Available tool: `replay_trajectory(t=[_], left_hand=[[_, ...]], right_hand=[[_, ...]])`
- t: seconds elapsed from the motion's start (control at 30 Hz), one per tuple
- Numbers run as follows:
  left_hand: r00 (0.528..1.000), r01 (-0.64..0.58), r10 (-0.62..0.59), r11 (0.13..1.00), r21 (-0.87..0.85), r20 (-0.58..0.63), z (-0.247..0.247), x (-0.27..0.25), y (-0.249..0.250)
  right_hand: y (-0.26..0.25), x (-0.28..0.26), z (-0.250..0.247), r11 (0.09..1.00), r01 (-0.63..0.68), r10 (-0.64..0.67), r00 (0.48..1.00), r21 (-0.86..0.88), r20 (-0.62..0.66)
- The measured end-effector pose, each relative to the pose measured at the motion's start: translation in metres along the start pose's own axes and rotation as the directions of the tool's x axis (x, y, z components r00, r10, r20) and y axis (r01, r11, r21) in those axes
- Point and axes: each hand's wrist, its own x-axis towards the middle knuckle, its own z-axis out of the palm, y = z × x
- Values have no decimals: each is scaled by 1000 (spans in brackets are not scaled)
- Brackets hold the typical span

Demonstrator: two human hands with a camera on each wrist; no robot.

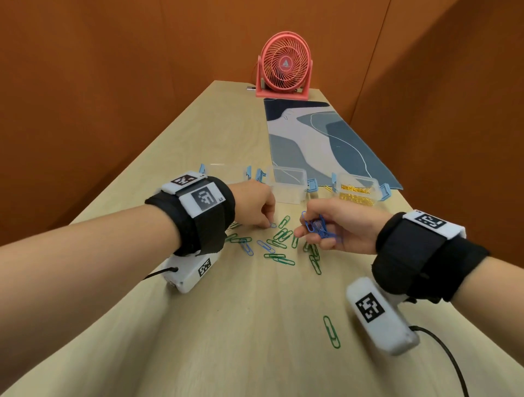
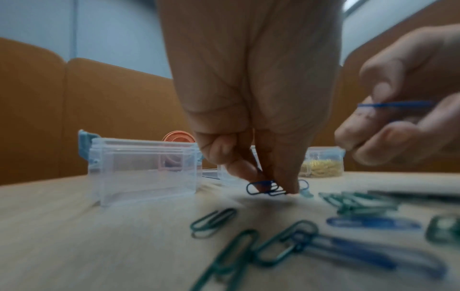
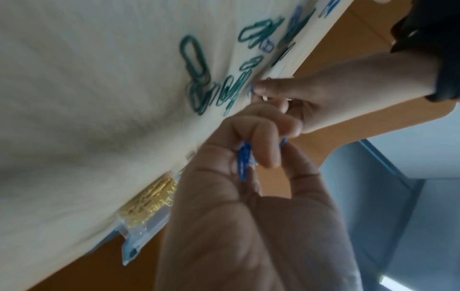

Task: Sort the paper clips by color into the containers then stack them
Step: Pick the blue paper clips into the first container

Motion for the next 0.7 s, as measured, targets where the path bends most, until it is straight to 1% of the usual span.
replay_trajectory(t=[0.07, 0.1, 0.17, 0.2, 0.27, 0.37, 0.47, 0.53, 0.6, 0.63, 0.7], left_hand=[[1000, 16, -18, 996, -92, -17, -7, -5, 1], [999, 19, -23, 983, -182, -22, -13, -9, 3], [1000, -1, -1, 925, -380, -5, -27, -18, 12], [1000, -21, 26, 898, -439, 5, -33, -23, 18], [998, -55, 64, 885, -463, 4, -41, -29, 26], [997, -69, 70, 871, -487, -16, -40, -32, 31], [996, -82, 59, 840, -536, -60, -32, -35, 31], [993, -108, 59, 824, -556, -104, -29, -37, 29], [991, -109, 54, 868, -485, -125, -29, -42, 21], [993, -87, 47, 905, -416, -106, -28, -44, 16], [1000, -27, 26, 966, -258, -8, -24, -49, 5]], right_hand=[[3, 0, 2, 995, -11, 10, 1000, 100, 7], [4, 1, 2, 990, -13, 12, 1000, 138, 7], [6, 3, 5, 980, -9, 5, 1000, 198, 20], [7, 5, 8, 974, -8, 0, 999, 224, 35], [8, 8, 12, 958, -5, -18, 997, 288, 78], [7, 7, 17, 925, -10, -45, 990, 380, 135], [6, 4, 23, 916, -15, -55, 985, 401, 163], [6, 5, 26, 929, -19, -35, 990, 370, 140], [6, 5, 28, 965, 9, -24, 998, 261, 53], [7, 6, 29, 985, 25, -26, 1000, 172, 2], [9, 6, 30, 996, 59, -63, 996, -70, -58]])
